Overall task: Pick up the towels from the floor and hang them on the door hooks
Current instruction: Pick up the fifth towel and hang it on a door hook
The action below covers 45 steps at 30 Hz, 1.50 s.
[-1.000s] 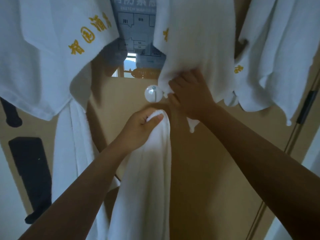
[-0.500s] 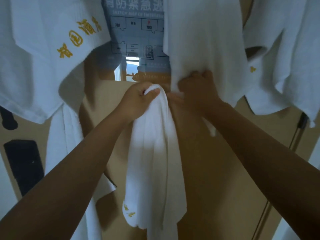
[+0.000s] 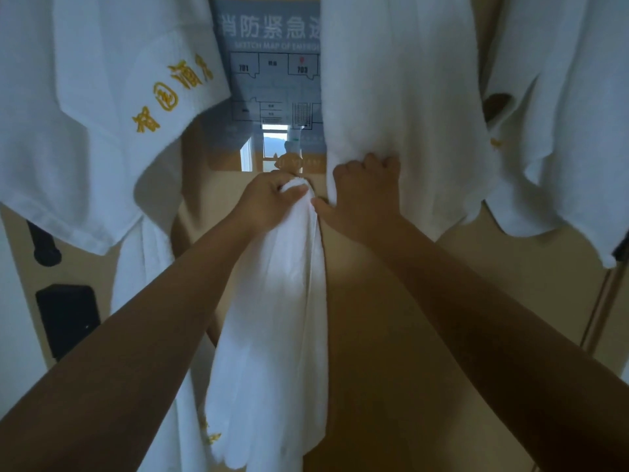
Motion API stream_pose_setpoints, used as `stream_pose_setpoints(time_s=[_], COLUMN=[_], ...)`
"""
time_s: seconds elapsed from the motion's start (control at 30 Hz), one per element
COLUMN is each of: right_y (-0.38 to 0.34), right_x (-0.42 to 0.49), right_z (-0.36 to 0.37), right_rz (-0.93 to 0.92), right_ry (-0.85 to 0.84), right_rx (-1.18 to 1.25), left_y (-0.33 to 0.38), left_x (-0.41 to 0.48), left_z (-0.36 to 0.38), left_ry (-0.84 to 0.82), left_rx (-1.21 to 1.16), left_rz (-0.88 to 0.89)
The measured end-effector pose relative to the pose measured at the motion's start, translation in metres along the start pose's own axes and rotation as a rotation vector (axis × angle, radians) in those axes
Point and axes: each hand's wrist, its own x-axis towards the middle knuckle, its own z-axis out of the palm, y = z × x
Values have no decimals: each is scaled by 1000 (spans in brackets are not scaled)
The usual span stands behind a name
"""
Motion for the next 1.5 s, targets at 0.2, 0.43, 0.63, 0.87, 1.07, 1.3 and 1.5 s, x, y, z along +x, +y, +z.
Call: stream_pose_setpoints(time_s=[0.2,0.43,0.63,0.87,1.07,1.3,1.5], right_y=[-22,-25,-22,-31,-34,-28,-31], right_x=[-4,-4,-10,-26,-31,-31,-42], right_z=[10,10,15,31,37,25,30], right_rz=[163,211,179,163,151,183,129], right_ry=[-16,-3,24,192,161,-101,-87], right_rx=[44,84,9,-161,-81,30,-108], left_y=[2,-1,-20,-31,-16,-10,-26], left_x=[2,3,-13,-36,-34,-18,-31], left_z=[1,-3,-1,1,-3,2,-2], left_ry=[52,193,254,67,93,101,96], left_rx=[3,44,167,-77,-305,-282,143], left_rz=[18,69,-72,-252,-402,-442,-342])
